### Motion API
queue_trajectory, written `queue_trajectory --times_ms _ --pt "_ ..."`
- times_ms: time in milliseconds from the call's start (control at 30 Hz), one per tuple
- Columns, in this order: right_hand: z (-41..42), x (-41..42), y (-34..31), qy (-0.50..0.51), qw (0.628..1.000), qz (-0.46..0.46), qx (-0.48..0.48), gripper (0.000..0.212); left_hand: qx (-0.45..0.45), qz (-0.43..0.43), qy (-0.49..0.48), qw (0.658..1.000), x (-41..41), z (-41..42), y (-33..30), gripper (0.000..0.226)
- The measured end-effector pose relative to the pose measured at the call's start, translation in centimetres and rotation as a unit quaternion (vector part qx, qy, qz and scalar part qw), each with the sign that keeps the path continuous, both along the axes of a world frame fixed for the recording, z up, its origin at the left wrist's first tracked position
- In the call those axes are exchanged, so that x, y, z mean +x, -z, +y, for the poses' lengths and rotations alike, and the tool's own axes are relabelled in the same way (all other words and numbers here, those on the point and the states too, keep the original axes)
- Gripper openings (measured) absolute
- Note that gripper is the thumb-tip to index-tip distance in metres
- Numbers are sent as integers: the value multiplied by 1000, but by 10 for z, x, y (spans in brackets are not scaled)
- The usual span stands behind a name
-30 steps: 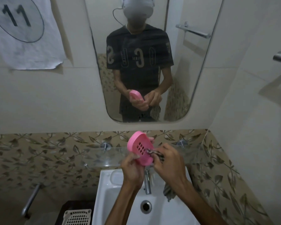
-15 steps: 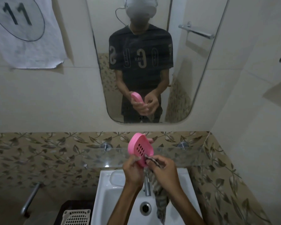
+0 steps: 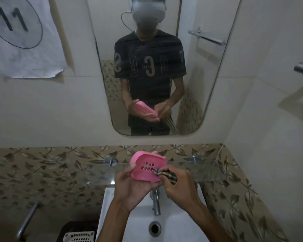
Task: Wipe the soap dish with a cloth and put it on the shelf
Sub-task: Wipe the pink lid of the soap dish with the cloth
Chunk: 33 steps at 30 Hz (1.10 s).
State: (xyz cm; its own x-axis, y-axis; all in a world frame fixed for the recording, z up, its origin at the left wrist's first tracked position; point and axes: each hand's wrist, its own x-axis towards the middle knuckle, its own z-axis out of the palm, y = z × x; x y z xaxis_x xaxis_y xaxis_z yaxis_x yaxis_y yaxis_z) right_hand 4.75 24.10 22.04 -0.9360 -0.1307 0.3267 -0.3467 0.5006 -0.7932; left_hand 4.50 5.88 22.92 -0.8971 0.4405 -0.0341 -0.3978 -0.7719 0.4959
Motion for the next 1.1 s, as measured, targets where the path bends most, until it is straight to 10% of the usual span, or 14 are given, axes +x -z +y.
queue_trajectory --times_ms 1100 --pt "-10 3 -7 66 995 47 50 5 2 14 -147 989 3 32 -11 109"
